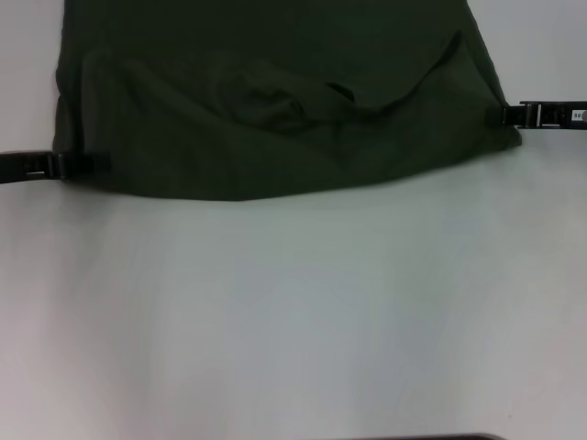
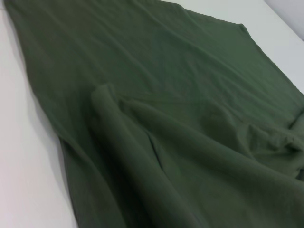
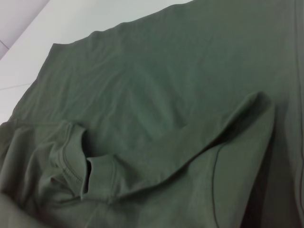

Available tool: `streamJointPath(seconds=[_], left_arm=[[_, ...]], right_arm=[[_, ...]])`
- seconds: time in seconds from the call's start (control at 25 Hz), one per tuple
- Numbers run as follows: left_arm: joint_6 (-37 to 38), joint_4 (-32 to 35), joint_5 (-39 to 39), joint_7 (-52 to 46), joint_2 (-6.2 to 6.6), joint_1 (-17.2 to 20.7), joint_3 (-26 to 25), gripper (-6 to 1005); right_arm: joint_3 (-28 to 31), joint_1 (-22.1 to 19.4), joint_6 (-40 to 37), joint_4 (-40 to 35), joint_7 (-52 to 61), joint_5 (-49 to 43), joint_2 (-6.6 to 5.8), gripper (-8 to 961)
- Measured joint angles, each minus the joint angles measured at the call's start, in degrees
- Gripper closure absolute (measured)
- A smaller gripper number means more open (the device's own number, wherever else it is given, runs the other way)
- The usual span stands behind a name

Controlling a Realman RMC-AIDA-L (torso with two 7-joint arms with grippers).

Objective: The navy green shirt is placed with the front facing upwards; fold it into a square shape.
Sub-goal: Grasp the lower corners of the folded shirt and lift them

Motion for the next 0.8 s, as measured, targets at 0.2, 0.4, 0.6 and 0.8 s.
streamJointPath(seconds=[0.2, 0.4, 0.6, 0.8], left_arm=[[0.1, 0.0, 0.1, 0.0, 0.01, -0.2, 0.2, 613], [0.0, 0.0, 0.8, -0.7, 0.17, -0.2, 0.8, 794], [0.8, -0.3, 1.5, -0.9, 0.18, -0.2, 0.8, 931], [5.5, -0.6, 1.5, -0.6, 0.42, -0.1, 0.5, 971]], right_arm=[[0.0, 0.0, 0.0, 0.0, 0.0, 0.1, 0.00, 916], [0.0, -0.3, 0.0, 0.0, -0.2, 0.1, 0.00, 916], [0.2, -0.6, 0.0, 0.0, -0.3, 0.1, 0.00, 916], [0.5, -1.7, -0.8, -0.3, -0.6, 0.1, 0.00, 916]])
